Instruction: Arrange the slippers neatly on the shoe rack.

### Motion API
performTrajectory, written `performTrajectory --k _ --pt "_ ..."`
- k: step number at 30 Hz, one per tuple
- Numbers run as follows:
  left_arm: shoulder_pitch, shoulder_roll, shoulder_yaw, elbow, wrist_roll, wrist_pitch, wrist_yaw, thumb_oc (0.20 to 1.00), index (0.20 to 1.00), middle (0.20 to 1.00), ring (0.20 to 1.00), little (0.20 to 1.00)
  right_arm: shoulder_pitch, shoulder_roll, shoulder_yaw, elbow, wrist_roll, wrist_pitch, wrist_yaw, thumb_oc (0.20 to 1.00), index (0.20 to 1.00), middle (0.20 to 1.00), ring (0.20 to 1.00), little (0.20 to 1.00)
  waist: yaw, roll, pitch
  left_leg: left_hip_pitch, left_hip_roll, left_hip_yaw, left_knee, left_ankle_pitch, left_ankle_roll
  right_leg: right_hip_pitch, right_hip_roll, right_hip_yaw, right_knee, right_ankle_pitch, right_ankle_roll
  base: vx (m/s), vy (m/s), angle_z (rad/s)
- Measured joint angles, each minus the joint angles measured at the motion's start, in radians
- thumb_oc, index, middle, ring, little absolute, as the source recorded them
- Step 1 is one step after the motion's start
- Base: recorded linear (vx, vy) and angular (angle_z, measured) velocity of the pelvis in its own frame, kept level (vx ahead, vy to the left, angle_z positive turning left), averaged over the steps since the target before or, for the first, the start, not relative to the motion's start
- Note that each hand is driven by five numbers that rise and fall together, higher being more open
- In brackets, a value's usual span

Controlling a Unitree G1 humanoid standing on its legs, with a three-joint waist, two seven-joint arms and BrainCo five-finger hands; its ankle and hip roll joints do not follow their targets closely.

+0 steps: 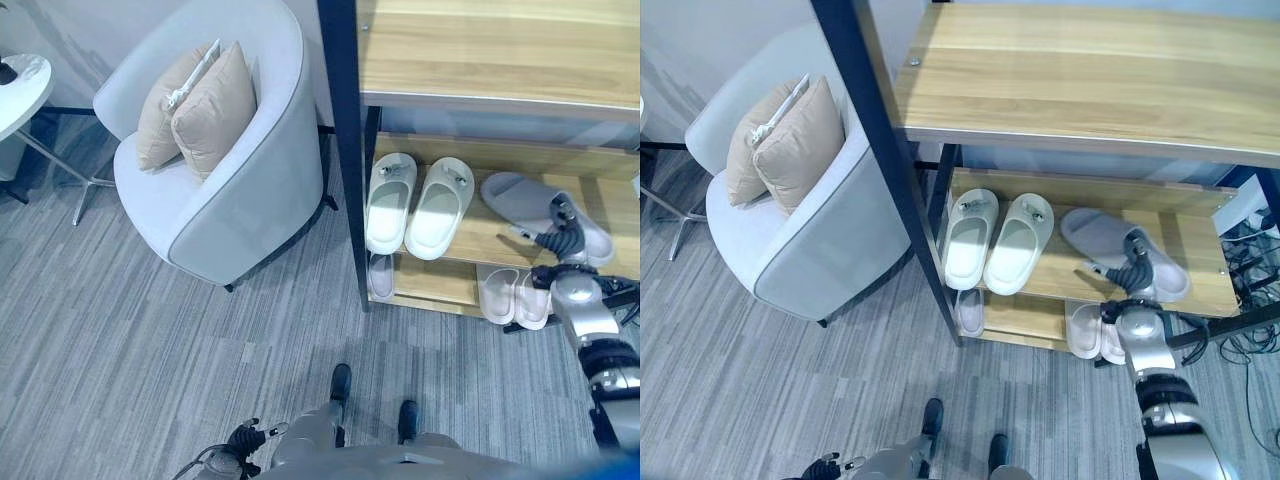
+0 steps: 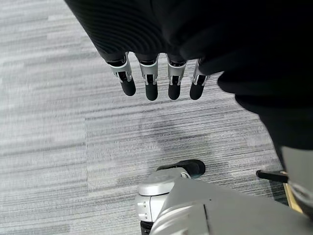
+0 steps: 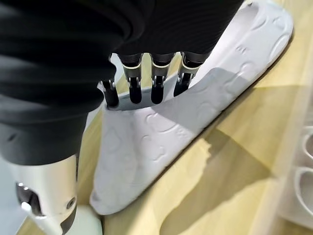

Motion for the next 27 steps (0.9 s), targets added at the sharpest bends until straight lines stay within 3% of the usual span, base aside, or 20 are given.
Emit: performTrajectory --k 5,11,19,21,22,23,24,27 --pt "0.004 0.014 0.001 0.001 0.005 0.006 -0.004 1.000 1.000 1.000 1.000 1.000 0.064 0.026 -0.013 -0.026 0.000 0.001 0.012 1.000 1.000 1.000 1.000 1.000 -0.007 -0.029 -0.022 -0.001 -0.007 0.003 -0.003 -0.005 -0.003 -0.001 -0.008 0.001 0.000 0.005 0.003 -0.01 0.033 0.00" --pt "0.015 0.014 0.006 0.005 0.013 0.013 -0.006 1.000 1.000 1.000 1.000 1.000 0.089 0.055 -0.060 -0.024 -0.008 0.000 0.003 1.000 1.000 1.000 1.000 1.000 -0.006 -0.024 -0.047 -0.001 -0.015 0.007 -0.002 -0.007 0.006 -0.002 -0.018 0.006 0.000 0.005 0.006 0.00 0.018 0.00" --pt "0.016 0.014 0.001 0.009 0.013 0.013 -0.005 1.000 1.000 1.000 1.000 1.000 0.011 0.037 0.000 0.073 -0.044 0.008 -0.010 1.000 1.000 1.000 1.000 1.000 -0.001 -0.022 -0.051 -0.001 -0.011 0.006 -0.003 -0.009 0.003 -0.002 -0.013 0.005 0.000 0.005 0.006 0.00 0.000 0.00" --pt "0.016 0.014 0.000 0.009 0.013 0.013 -0.005 1.000 1.000 1.000 1.000 1.000 0.000 0.034 0.022 0.077 -0.058 0.014 -0.009 0.774 0.774 0.774 0.774 0.774 0.000 -0.022 -0.051 -0.002 -0.010 0.006 -0.001 -0.009 0.003 -0.004 -0.011 0.005 0.000 0.005 0.006 0.00 0.000 0.00" --pt "0.015 0.014 -0.001 0.009 0.013 0.013 -0.005 1.000 1.000 1.000 1.000 1.000 -0.007 0.025 0.039 0.088 -0.062 0.014 -0.009 0.595 0.595 0.595 0.595 0.595 0.000 -0.022 -0.051 -0.003 -0.010 0.006 0.001 -0.008 0.004 -0.003 -0.011 0.005 0.000 0.005 0.006 0.00 0.000 0.00" --pt "0.015 0.014 -0.002 0.009 0.013 0.013 -0.005 1.000 1.000 1.000 1.000 1.000 -0.024 0.006 0.065 0.117 -0.084 0.014 -0.009 0.551 0.551 0.551 0.551 0.551 0.000 -0.023 -0.051 -0.003 -0.010 0.006 0.001 -0.005 0.009 -0.003 -0.011 0.005 0.000 0.005 0.006 0.00 0.000 0.00" --pt "0.015 0.014 -0.004 0.009 0.013 0.013 -0.006 1.000 1.000 1.000 1.000 1.000 -0.081 -0.037 0.102 0.190 -0.118 0.028 0.009 0.200 0.200 0.200 0.200 0.200 0.002 -0.024 -0.052 -0.003 -0.009 0.005 0.001 -0.005 0.009 -0.003 -0.010 0.005 0.000 0.005 0.006 0.00 0.000 0.00" --pt "0.015 0.016 -0.006 0.009 0.012 0.012 -0.006 1.000 1.000 1.000 1.000 1.000 -0.174 -0.041 0.173 0.300 -0.172 0.051 0.010 0.200 0.200 0.200 0.200 0.200 0.006 -0.029 -0.055 -0.005 -0.005 0.004 0.001 -0.004 0.008 -0.006 -0.006 0.004 0.000 0.005 0.006 0.00 0.000 0.00"
